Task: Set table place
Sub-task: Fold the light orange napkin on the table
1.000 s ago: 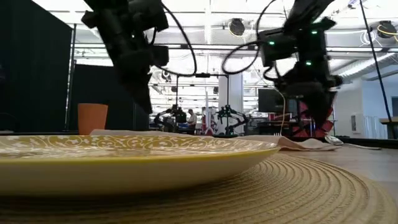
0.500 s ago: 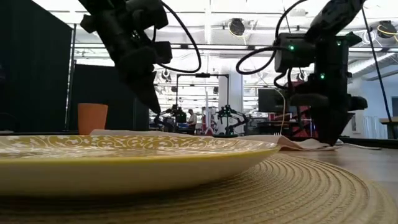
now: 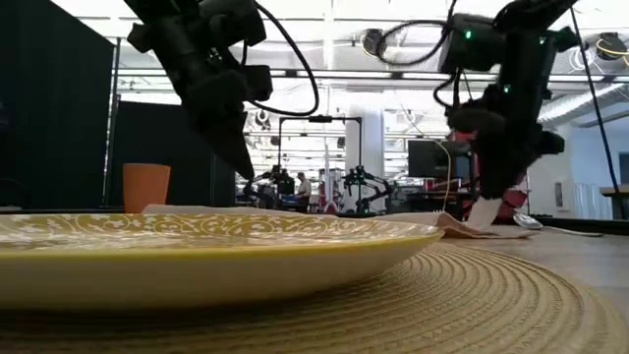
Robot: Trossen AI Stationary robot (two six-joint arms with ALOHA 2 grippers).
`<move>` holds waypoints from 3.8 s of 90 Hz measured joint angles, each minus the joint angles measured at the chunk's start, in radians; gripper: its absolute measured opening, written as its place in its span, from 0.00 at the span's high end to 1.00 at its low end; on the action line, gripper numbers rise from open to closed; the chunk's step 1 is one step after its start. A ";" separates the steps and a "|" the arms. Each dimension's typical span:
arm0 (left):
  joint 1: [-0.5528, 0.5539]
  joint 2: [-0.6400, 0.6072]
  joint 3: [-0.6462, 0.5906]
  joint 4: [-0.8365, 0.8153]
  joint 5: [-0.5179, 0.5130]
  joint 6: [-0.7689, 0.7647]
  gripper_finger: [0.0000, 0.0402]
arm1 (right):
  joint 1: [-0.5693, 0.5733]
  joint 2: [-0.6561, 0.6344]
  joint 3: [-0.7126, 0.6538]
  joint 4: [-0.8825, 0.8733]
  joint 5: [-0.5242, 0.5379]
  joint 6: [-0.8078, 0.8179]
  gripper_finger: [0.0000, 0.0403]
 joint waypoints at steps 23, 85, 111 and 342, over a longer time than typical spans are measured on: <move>0.000 0.000 0.000 -0.001 0.000 0.000 1.00 | 0.039 0.057 0.001 0.027 0.029 0.054 0.77; 0.000 0.000 0.000 0.001 0.000 0.004 1.00 | 0.092 0.202 0.000 0.016 0.086 0.118 0.77; 0.000 0.000 0.000 0.001 0.000 0.004 1.00 | 0.092 0.202 0.000 0.012 0.050 0.141 0.77; 0.000 0.000 0.000 -0.006 0.000 0.025 1.00 | 0.093 0.212 0.053 -0.212 -0.004 0.128 0.68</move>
